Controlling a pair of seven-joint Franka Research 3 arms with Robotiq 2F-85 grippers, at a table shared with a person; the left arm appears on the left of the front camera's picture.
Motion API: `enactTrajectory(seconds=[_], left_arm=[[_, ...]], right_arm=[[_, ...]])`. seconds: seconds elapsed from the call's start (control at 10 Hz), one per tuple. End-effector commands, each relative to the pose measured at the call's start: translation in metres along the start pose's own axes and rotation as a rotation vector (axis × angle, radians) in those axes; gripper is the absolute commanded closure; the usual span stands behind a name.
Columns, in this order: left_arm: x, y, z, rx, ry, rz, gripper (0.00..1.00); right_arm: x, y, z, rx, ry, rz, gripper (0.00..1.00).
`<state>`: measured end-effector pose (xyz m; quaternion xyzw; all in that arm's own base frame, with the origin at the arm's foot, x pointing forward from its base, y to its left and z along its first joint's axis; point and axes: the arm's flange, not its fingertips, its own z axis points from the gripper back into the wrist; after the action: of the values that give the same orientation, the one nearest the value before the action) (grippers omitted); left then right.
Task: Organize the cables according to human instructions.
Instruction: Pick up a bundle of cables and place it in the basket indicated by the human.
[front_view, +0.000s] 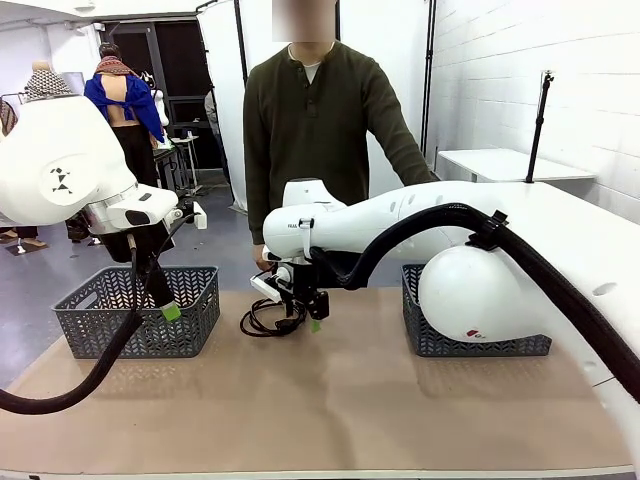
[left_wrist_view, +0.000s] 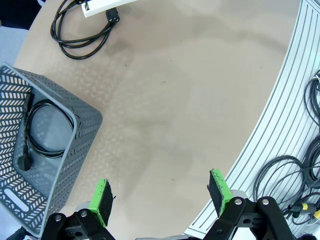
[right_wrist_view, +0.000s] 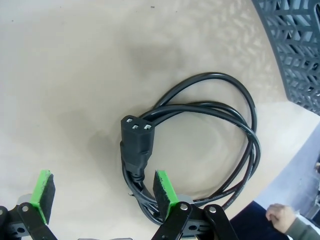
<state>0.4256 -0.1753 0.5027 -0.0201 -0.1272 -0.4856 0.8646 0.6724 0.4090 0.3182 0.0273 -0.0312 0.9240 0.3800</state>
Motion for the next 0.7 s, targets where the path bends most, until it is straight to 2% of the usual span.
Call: enactTrajectory(seconds=[0.0,0.6], left_arm=[[0.0,0.0,0.002,-0.002,0.003,0.001,0.0],[0.0,0.0,0.002,-0.002,0.003,0.001,0.0]], right_arm=[[-0.008,-0.023,0.001,0.025,0.021,0.018,0.0],[-0.016,-0.029,-0.015,0.081,0.025,0.012,0.0]])
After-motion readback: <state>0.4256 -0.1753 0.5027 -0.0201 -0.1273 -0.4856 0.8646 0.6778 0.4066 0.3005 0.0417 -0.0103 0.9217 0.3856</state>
